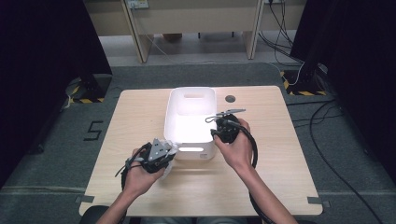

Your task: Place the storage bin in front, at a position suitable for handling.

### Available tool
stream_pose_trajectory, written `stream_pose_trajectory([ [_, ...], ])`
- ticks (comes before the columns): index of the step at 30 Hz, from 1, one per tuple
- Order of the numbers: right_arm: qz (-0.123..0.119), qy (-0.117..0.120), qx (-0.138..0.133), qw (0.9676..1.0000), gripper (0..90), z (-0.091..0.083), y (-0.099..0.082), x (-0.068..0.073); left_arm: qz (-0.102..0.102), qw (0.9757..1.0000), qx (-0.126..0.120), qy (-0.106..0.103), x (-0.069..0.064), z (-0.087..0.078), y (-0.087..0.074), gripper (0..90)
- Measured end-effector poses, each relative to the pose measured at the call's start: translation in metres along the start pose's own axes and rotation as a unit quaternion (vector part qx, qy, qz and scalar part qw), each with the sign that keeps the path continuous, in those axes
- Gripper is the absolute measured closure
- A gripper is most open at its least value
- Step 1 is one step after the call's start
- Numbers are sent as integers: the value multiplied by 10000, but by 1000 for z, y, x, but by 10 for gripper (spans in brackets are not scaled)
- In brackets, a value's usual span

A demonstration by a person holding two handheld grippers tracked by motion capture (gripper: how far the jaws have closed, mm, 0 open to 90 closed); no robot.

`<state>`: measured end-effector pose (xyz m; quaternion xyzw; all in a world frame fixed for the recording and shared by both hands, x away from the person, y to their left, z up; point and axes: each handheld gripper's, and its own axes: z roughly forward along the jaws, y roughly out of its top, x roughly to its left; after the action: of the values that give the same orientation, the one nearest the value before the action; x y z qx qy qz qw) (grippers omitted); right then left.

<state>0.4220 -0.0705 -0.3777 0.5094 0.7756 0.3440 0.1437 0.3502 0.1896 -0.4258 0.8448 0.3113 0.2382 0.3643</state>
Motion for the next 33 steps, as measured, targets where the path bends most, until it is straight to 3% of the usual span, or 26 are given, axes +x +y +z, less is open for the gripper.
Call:
stream_pose_trajectory([
  [33, 10, 4, -6, 10000, 726, 0, 0, 0, -6, 9994, 320, -124, -4, 24, -12, 796],
])
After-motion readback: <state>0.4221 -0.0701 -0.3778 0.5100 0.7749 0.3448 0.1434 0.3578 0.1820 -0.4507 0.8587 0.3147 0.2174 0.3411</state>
